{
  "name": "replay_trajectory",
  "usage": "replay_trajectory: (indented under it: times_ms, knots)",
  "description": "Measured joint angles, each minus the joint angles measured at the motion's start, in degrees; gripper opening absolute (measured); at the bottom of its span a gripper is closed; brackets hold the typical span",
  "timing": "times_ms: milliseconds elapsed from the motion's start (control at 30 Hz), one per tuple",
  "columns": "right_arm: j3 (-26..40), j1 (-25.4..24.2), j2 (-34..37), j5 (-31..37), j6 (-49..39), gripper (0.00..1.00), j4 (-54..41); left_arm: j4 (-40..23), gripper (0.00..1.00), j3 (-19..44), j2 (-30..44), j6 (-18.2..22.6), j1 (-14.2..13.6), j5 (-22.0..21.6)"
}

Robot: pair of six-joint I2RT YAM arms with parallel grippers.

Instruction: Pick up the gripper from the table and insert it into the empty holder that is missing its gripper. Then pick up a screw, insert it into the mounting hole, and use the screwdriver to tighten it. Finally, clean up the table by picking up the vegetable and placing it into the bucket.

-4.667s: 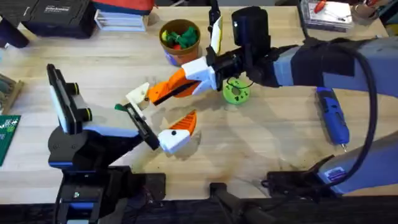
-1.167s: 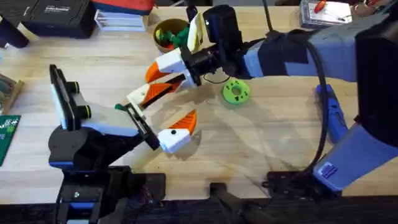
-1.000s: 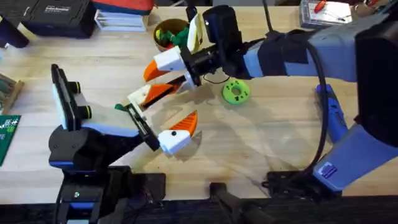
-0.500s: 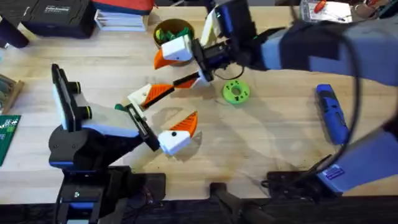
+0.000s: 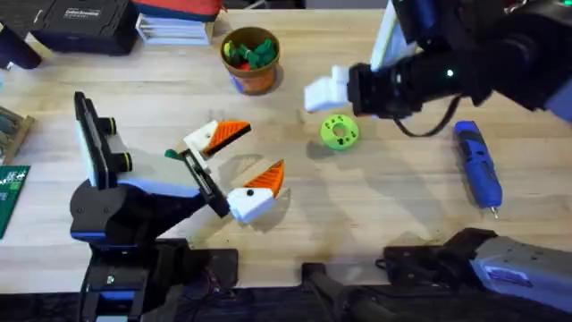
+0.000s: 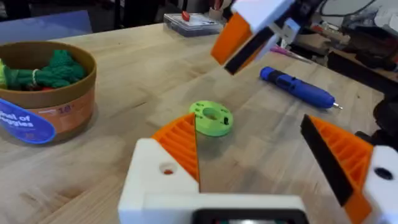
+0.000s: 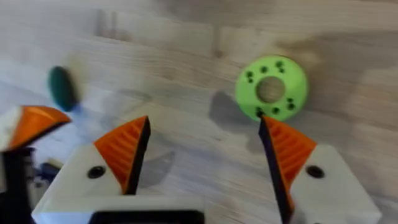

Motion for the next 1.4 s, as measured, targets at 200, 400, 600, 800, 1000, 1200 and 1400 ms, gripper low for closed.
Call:
replay_trajectory:
  times_ms: [200, 400, 600, 800, 1000, 1200, 1400]
  knots:
    - [0.0, 2.3, 0.3, 12.4, -4.5, 0.996, -10.0, 0.0, 0.986, 0.0, 0.0, 0.0, 0.0, 0.0]
    - [0.0, 2.6, 4.1, 15.4, -5.8, 0.835, -8.8, 0.0, 0.986, 0.0, 0.0, 0.0, 0.0, 0.0]
    - [0.0, 4.0, 11.1, 16.1, -6.3, 0.630, -8.3, 0.0, 0.986, 0.0, 0.0, 0.0, 0.0, 0.0]
    - [0.0, 4.7, 16.2, 16.1, -6.4, 0.600, -7.1, 0.0, 0.986, 0.0, 0.0, 0.0, 0.0, 0.0]
    - [0.0, 4.6, 18.2, 16.1, -6.4, 0.505, -3.7, 0.0, 0.986, 0.0, 0.0, 0.0, 0.0, 0.0]
    - [0.0, 4.6, 18.4, 16.1, -6.5, 0.443, -3.8, 0.0, 0.985, 0.0, 0.0, 0.0, 0.0, 0.0]
    - [0.0, 4.6, 18.4, 16.1, -6.5, 0.418, -3.9, 0.0, 0.985, 0.0, 0.0, 0.0, 0.0, 0.0]
